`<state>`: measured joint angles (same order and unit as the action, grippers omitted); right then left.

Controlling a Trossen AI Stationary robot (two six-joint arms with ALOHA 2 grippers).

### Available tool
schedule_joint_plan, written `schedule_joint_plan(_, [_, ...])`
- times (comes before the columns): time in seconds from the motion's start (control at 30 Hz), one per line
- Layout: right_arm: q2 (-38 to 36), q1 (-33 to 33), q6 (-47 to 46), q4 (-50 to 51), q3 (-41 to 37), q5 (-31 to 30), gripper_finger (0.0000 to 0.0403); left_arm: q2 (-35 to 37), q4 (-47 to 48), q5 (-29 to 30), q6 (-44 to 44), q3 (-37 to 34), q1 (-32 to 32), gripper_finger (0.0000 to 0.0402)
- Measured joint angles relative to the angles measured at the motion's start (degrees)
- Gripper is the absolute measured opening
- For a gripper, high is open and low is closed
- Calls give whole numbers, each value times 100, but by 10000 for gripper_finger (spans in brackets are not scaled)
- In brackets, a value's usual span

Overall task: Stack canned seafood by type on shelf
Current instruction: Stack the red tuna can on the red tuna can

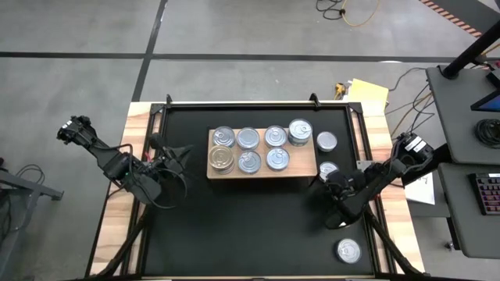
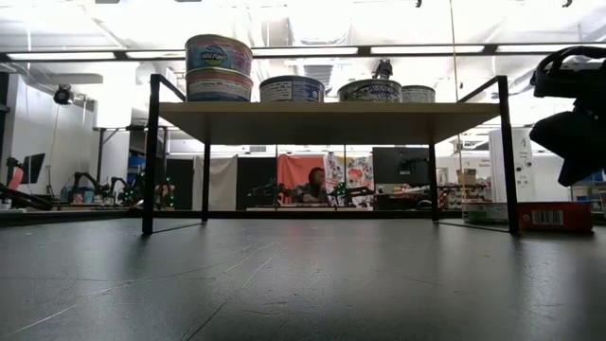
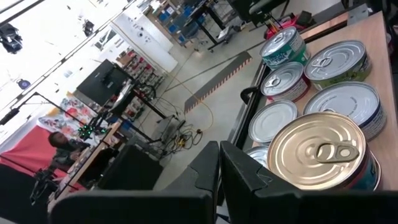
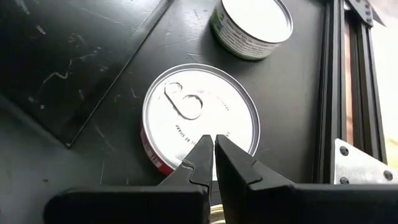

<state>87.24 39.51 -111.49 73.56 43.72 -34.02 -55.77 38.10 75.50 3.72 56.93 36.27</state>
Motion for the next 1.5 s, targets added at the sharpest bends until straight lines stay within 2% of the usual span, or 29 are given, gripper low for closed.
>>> schedule_joint_plan(0.27, [-82, 1, -557, -50, -253, 290, 9, 0, 149, -2, -136, -7, 0, 0])
schedule_joint_plan(0.5, [-98, 13, -703, -95, -303, 205, 9, -7, 163, -4, -164, -7, 0, 0])
schedule_joint_plan(0.73, [-94, 13, -708, -124, -312, 194, 9, -7, 188, -5, -190, -7, 0, 0])
schedule_joint_plan(1.07, [-87, 13, -638, -688, -474, 238, 9, -7, 188, -5, -192, -7, 0, 0])
schedule_joint_plan(1.5, [-94, 13, -184, -682, -152, 882, 9, -7, 189, -6, -192, -7, 0, 0])
